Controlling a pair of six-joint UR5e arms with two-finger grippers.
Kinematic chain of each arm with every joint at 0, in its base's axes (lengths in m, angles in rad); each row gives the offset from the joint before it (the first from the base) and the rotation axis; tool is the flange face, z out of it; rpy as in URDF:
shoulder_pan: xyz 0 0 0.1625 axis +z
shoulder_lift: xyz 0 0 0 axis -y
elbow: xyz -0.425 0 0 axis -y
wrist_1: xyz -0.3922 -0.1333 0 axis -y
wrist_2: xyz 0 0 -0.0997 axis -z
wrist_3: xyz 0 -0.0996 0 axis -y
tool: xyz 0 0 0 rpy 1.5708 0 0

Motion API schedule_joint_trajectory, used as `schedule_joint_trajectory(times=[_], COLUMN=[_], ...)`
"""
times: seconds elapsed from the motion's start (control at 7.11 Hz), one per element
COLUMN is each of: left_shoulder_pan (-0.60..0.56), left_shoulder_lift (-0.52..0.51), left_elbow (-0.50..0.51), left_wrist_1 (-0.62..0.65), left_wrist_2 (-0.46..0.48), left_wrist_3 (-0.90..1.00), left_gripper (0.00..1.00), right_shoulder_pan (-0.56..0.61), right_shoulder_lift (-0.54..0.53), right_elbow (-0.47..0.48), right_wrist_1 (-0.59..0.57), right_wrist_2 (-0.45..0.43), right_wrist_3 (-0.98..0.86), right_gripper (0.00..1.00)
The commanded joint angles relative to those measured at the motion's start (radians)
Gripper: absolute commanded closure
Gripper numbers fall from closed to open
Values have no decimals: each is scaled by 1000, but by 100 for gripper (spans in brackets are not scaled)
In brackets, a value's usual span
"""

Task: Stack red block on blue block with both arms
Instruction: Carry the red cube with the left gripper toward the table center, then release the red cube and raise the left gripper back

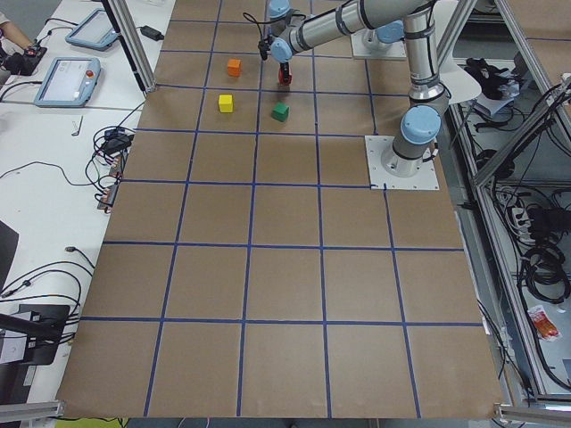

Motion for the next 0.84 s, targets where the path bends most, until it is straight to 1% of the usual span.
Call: schedule_joint_trajectory(times=[0.0, 0.14, 0.28, 0.42, 0.7], left_shoulder_pan=[-5, 24, 70, 131, 284], left_shoulder_lift=[27, 67, 119, 182, 333], left_elbow=[5, 1, -11, -6, -1], left_wrist_1=[15, -4, -17, -75, -242], left_wrist_2=[5, 4, 5, 2, 16], left_wrist_3=[9, 59, 151, 216, 437], left_gripper=[0, 0, 0, 0, 0], right_shoulder_pan=[0, 0, 0, 0, 0], right_shoulder_lift=[1, 2, 2, 3, 9], right_elbow=[0, 0, 0, 0, 2], right_wrist_1=[0, 0, -2, -3, -2], right_wrist_2=[-1, -1, 3, 3, 13], right_wrist_3=[-1, -2, -1, 1, 2], right_gripper=[0, 0, 0, 0, 0])
